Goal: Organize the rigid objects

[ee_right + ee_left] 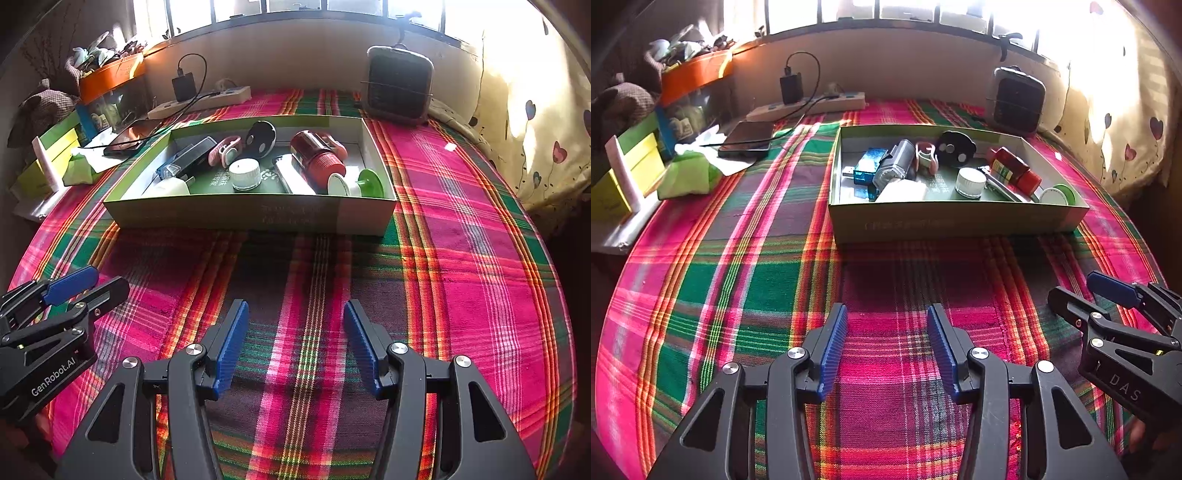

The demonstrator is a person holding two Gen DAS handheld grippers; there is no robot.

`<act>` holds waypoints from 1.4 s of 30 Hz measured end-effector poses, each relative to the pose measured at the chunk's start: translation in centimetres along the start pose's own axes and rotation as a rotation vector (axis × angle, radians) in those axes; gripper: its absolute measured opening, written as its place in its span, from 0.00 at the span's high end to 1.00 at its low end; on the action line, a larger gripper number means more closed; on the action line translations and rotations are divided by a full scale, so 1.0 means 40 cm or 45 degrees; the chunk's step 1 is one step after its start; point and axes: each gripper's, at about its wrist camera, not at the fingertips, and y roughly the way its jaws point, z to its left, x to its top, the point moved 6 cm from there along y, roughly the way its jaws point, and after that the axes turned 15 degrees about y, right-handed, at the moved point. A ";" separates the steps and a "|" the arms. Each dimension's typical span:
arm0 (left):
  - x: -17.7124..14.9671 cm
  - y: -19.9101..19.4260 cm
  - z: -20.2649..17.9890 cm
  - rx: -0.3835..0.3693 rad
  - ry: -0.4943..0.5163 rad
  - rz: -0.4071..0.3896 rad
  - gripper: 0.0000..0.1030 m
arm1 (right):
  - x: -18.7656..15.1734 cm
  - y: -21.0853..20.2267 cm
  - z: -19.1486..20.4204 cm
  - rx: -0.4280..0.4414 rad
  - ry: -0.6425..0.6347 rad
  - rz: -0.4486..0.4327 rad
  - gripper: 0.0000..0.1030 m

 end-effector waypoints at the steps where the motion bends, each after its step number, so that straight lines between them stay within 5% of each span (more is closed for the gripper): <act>1: 0.000 0.000 0.000 0.002 0.000 0.001 0.57 | -0.002 0.000 0.001 -0.008 -0.007 -0.001 0.47; 12: 0.002 0.003 -0.011 0.027 0.021 0.014 0.52 | -0.002 0.004 -0.010 -0.039 0.006 0.002 0.35; 42: 0.001 0.003 -0.010 0.032 0.027 0.016 0.51 | -0.002 0.005 -0.011 -0.042 0.005 0.002 0.33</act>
